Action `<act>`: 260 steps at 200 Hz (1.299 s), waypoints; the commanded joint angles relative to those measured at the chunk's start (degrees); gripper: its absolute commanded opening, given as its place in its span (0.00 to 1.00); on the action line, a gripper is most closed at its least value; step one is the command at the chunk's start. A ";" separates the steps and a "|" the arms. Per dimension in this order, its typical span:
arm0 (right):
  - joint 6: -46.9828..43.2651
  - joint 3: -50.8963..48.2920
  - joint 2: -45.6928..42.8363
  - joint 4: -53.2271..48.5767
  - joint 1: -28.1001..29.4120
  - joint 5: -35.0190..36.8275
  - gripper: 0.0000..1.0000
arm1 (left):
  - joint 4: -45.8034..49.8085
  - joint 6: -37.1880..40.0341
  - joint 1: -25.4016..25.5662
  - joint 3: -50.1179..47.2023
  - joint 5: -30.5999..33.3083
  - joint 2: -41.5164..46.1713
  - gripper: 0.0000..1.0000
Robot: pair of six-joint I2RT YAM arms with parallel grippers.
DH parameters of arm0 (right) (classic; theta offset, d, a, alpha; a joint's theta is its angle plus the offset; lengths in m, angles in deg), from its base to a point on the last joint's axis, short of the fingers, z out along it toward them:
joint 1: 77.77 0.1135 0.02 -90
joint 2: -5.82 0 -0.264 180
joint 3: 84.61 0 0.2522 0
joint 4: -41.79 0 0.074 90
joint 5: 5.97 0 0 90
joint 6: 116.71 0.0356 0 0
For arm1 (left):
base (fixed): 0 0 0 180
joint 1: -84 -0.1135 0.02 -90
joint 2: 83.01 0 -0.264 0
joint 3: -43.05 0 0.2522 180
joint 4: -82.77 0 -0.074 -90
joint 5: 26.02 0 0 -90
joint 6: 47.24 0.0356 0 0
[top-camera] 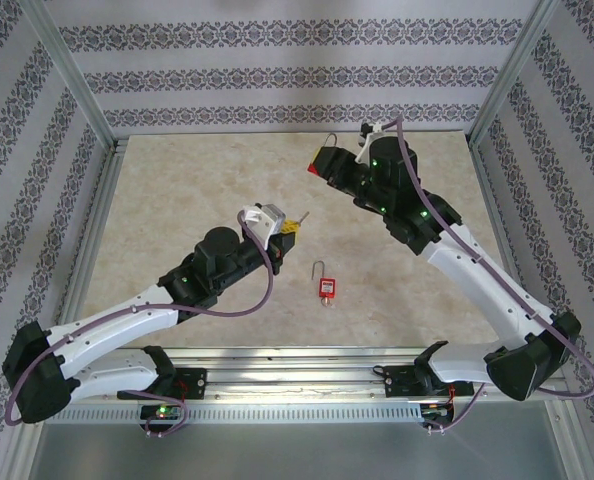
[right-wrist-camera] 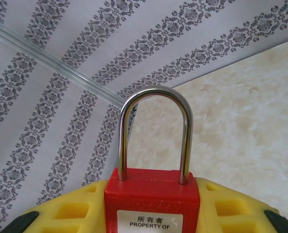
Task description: Unlock with the key
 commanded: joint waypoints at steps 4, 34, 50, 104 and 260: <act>1.47 -1.23 -0.20 1.39 0.92 3.97 0.12 | -5.67 1.00 1.25 2.68 9.15 0.33 0.00; 1.01 -1.79 -1.02 0.15 1.49 4.98 0.11 | -7.14 0.12 1.52 2.03 10.92 1.12 0.00; 1.67 -3.44 -1.50 2.14 1.84 5.42 0.11 | -8.77 -0.34 1.60 1.41 9.87 1.02 0.00; 2.66 -4.14 -0.82 4.98 3.81 5.93 0.10 | -13.03 -6.88 1.61 0.76 4.52 -0.22 0.00; 3.33 -6.13 -3.47 9.31 4.49 3.63 0.08 | -15.71 -21.37 -3.59 -0.48 -4.41 -1.86 0.00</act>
